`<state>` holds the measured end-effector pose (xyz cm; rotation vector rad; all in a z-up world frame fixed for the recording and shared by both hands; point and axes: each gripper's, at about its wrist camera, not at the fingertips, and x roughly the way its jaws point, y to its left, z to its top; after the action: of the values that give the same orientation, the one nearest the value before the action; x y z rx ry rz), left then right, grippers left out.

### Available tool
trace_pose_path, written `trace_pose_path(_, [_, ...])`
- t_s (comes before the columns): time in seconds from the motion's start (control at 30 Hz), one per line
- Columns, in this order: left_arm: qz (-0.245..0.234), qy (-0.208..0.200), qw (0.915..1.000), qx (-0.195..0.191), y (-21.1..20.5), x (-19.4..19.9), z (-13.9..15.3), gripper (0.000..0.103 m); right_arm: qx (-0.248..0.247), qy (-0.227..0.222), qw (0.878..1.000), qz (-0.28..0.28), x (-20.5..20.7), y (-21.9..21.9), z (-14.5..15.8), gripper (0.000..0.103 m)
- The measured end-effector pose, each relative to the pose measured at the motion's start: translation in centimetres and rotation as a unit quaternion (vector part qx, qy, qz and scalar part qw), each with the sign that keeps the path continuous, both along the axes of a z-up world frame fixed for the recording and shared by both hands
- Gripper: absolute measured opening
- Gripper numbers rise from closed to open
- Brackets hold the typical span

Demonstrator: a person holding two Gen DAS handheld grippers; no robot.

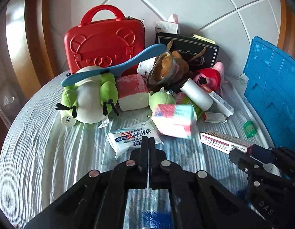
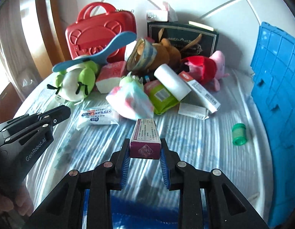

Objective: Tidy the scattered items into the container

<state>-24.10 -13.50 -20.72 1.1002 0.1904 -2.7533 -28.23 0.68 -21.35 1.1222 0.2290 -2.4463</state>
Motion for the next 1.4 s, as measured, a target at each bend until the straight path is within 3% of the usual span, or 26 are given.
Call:
trace_pose_path(0.1, [0.013, 0.008, 0.9999, 0.003, 0.4, 0.8, 0.6, 0.000, -0.007, 0.013, 1.000, 0.007, 1.3, 1.2, 1.6, 0.028])
trace_pose_path(0.2, [0.031, -0.008, 0.9993, 0.020, -0.2, 1.0, 0.0, 0.000, -0.010, 0.020, 1.000, 0.010, 1.8, 2.1, 2.2, 0.028])
trace_pose_path(0.43, [0.040, -0.052, 0.9969, 0.044, -2.4, -0.6, -3.1, 0.005, -0.007, 0.002, 1.000, 0.017, 1.1, 1.9, 0.3, 0.028])
trace_pose_path(0.47, [0.035, -0.056, 0.9970, 0.041, -2.6, -1.1, -3.5, 0.015, -0.007, -0.001, 1.000, 0.015, 0.9, 1.8, 0.0, 0.028])
trace_pose_path(0.5, [0.027, -0.063, 0.9970, 0.037, -2.9, -1.7, -4.0, 0.038, -0.008, -0.003, 1.000, 0.013, 0.6, 1.7, -0.3, 0.028])
trace_pose_path(0.57, [0.013, -0.064, 0.9975, 0.027, -3.4, -2.7, -4.7, 0.071, -0.006, -0.009, 1.000, 0.006, 0.1, 1.4, -0.9, 0.028])
trace_pose_path(0.6, [0.007, -0.058, 0.9981, 0.018, -3.7, -3.2, -4.9, 0.074, -0.004, -0.010, 1.000, 0.001, -0.1, 1.2, -1.2, 0.028])
trace_pose_path(0.8, [-0.096, -0.078, 0.9923, -0.016, -5.3, -7.7, -7.9, 0.074, 0.011, -0.017, 0.997, -0.070, -0.8, -0.1, -3.4, 0.028])
trace_pose_path(1.03, [-0.223, -0.102, 0.9687, -0.036, -6.1, -9.2, -11.6, 0.074, -0.013, -0.008, 0.977, -0.213, 0.0, -2.5, -5.5, 0.028])
trace_pose_path(1.13, [-0.243, -0.089, 0.9637, -0.065, -6.0, -9.2, -12.7, 0.081, -0.010, -0.008, 0.970, -0.241, 0.5, -3.8, -6.5, 0.028])
trace_pose_path(1.17, [-0.243, -0.083, 0.9643, -0.063, -6.1, -9.3, -12.8, 0.087, -0.007, -0.008, 0.969, -0.247, 0.6, -4.1, -6.9, 0.028])
trace_pose_path(1.23, [-0.241, -0.083, 0.9664, -0.029, -7.1, -9.9, -13.2, 0.089, 0.000, -0.010, 0.966, -0.259, 0.7, -4.6, -7.7, 0.028])
trace_pose_path(1.27, [-0.235, -0.079, 0.9685, -0.018, -7.5, -10.1, -13.2, 0.083, -0.001, -0.012, 0.964, -0.266, 0.8, -4.7, -8.1, 0.028])
trace_pose_path(1.3, [-0.231, -0.071, 0.9702, -0.018, -7.7, -10.0, -13.0, 0.064, -0.001, -0.012, 0.962, -0.273, 0.9, -4.8, -8.3, 0.028])
trace_pose_path(1.4, [-0.228, -0.071, 0.9710, -0.019, -7.7, -10.0, -12.6, 0.052, 0.006, -0.008, 0.960, -0.281, 1.3, -5.3, -8.1, 0.028])
